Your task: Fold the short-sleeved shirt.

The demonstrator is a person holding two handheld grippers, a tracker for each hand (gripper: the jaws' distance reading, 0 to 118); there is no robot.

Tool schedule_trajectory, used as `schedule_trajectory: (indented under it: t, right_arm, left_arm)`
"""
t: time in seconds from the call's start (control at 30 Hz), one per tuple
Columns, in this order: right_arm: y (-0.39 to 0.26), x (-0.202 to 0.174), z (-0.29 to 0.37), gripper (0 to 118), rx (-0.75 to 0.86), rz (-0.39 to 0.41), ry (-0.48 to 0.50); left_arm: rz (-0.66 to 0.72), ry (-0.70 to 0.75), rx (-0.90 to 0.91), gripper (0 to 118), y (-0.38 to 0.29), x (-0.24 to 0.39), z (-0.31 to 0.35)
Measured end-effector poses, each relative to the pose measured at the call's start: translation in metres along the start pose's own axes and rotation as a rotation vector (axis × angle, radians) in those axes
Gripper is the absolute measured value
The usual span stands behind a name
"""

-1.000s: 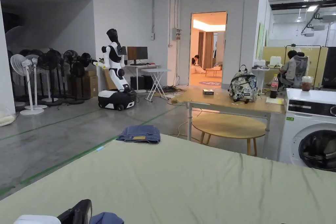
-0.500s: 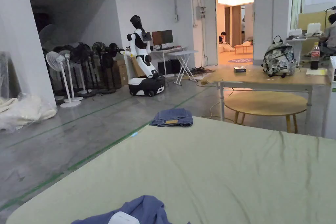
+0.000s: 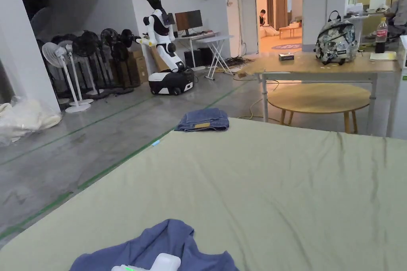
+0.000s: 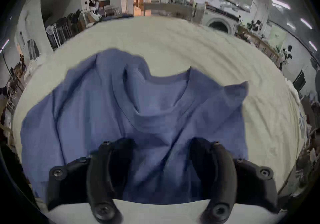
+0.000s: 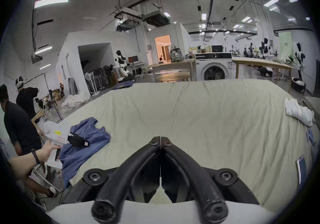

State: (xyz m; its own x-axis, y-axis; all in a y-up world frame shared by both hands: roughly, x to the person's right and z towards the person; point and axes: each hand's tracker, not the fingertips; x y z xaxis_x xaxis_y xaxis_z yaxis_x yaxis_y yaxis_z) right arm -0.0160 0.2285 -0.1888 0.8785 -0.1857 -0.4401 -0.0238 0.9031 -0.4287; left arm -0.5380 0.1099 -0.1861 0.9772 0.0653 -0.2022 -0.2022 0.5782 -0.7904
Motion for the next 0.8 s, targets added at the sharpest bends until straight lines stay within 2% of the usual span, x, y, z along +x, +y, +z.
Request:
schedule_trajectory:
  t: [0.1, 0.13, 0.17, 0.23, 0.3, 0.37, 0.43, 0.47, 0.63, 0.73, 0.8]
  right_arm:
    - [-0.006, 0.004, 0.001, 0, -0.003, -0.011, -0.005]
    - [-0.008, 0.005, 0.001, 0, -0.004, -0.025, -0.002]
    - [-0.009, 0.006, 0.001, 0, -0.010, -0.040, 0.008]
    - [-0.009, 0.006, 0.006, 0, -0.014, -0.045, 0.014]
    - [-0.009, 0.005, 0.015, 0, 0.003, -0.029, 0.020]
    - [-0.006, 0.006, 0.024, 0, 0.026, -0.007, 0.013]
    - [-0.001, 0.009, 0.034, 0, 0.051, -0.001, 0.008]
    - [0.004, 0.009, 0.039, 0, 0.062, -0.007, 0.007]
    - [0.011, 0.025, 0.051, 0, 0.110, -0.053, -0.012]
    - [0.008, 0.034, 0.061, 0, 0.133, -0.089, -0.037]
    - [0.004, 0.040, 0.068, 0, 0.143, -0.118, -0.049]
  left_arm:
    - [-0.021, 0.005, 0.012, 44, 0.001, 0.005, 0.007]
    - [-0.027, -0.004, 0.010, 39, 0.000, 0.002, 0.010]
    - [-0.022, 0.000, 0.014, 39, 0.000, 0.002, 0.011]
    - [0.049, -0.013, 0.012, 6, 0.002, 0.000, 0.013]
    - [0.112, -0.034, 0.009, 3, 0.004, -0.008, 0.017]
    - [0.301, -0.083, 0.037, 2, 0.010, -0.018, 0.030]
    - [0.382, -0.163, 0.189, 2, 0.026, -0.027, 0.063]
    - [0.391, -0.110, 0.239, 2, 0.042, -0.028, 0.086]
    - [0.336, -0.075, 0.531, 2, 0.145, -0.047, 0.211]
    - [0.174, 0.013, 0.644, 2, 0.209, -0.007, 0.284]
    - [0.056, 0.043, 0.664, 2, 0.238, 0.028, 0.304]
